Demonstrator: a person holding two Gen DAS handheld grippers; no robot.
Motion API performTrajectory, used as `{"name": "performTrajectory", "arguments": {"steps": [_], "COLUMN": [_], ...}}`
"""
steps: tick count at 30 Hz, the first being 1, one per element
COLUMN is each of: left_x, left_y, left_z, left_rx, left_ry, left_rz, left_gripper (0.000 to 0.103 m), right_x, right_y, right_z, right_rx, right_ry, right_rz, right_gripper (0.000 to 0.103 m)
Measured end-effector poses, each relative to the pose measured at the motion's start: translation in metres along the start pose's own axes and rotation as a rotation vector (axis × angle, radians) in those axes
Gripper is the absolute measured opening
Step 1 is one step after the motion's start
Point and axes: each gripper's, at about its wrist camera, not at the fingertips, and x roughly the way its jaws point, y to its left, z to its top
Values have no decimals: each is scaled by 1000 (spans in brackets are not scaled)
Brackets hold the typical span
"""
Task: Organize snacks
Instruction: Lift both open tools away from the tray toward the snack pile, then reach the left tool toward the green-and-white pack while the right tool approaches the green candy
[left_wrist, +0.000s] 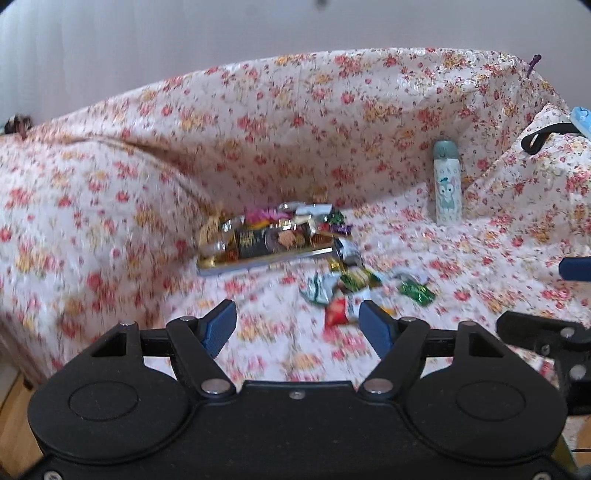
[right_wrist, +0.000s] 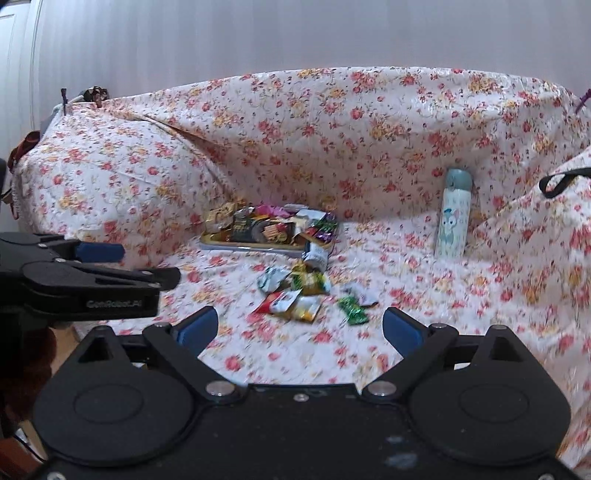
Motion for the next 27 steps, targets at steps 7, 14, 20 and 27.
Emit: {"name": "performTrajectory", "arguments": {"steps": [7,14,20,27], "left_x": [35,76,107,144], "left_y": [2,-5,-11,-4], "left_z": [8,6,4,5], "left_rx": [64,102,117,51], "left_ry": [10,70,104,147], "left_rz": [-12,-59,-96,-115], "left_gripper": [77,77,77,77], "right_x": [43,84,122,173], "right_y": [-12,-19,-26,-42], "right_z": [8,8,8,2], "right_rx": [-77,-115,-115,-90], "right_ry": [35,75,93,124], "right_rz": [-48,-54,-53,-66], "right_gripper": [101,101,101,100]}}
